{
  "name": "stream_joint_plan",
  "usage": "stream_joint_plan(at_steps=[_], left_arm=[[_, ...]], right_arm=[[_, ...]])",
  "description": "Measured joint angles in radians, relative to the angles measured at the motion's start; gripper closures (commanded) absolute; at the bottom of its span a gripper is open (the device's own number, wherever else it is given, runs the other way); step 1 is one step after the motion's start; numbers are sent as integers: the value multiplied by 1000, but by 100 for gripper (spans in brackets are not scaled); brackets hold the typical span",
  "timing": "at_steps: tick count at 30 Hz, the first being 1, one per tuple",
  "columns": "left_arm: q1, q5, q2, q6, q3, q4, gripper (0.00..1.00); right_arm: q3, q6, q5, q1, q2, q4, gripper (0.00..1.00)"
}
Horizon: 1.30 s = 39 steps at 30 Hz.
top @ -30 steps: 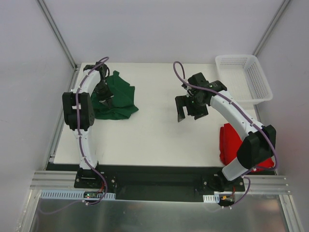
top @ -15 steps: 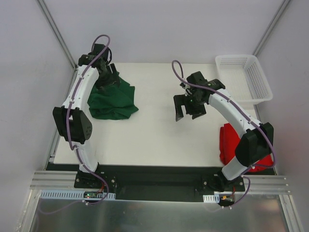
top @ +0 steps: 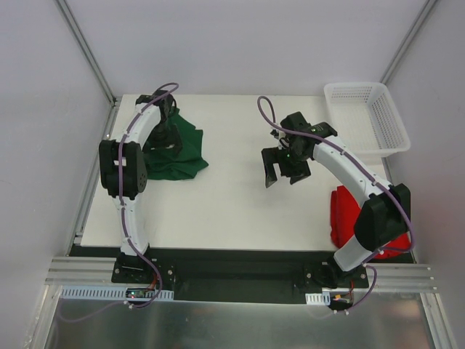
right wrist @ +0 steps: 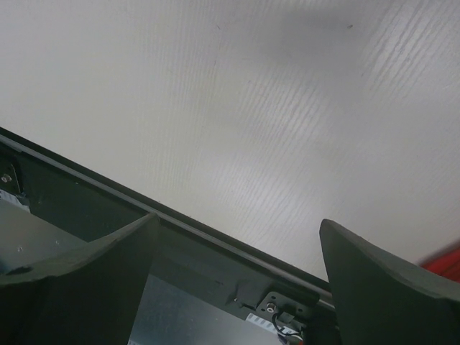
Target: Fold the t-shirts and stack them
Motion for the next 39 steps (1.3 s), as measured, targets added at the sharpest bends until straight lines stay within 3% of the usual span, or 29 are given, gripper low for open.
stream_joint_plan(at_steps=[11,12,13,15,17,23,26,32,36,37,38,39], left_arm=[[20,2,39,5,111,-11,1],[20,2,43,5,113,-13,5],[20,2,49,5,113,-13,15],[20,4,65,5,113,-15,100],[20,7,83,6,113,-14,100],[19,11,82,5,93,-4,100],[17,3,10,-7,87,-3,100],[-52,-45,-375,-50,139,73,100],[-183,69,-696,-84,47,307,100],[-213,118,-756,-100,6,375,56],[-232,165,-794,-113,-14,418,1],[-241,223,-805,-120,-15,459,1]], right_arm=[[-5,-16,-5,0,-8,-1,4],[-5,-18,-8,0,-8,-1,4],[-5,-20,-11,0,-8,-1,4],[-5,-24,-14,0,-8,-1,4],[-5,-27,-18,0,-8,-2,4],[-5,-32,-23,0,-8,-4,4],[-5,-34,-26,0,-8,-4,4],[-5,-43,-27,0,-8,-13,4],[-5,-45,-26,0,-8,-21,4],[-5,-45,-26,0,-7,-22,4],[-5,-44,-26,0,-6,-22,4],[-5,-42,-26,0,-5,-23,4]])
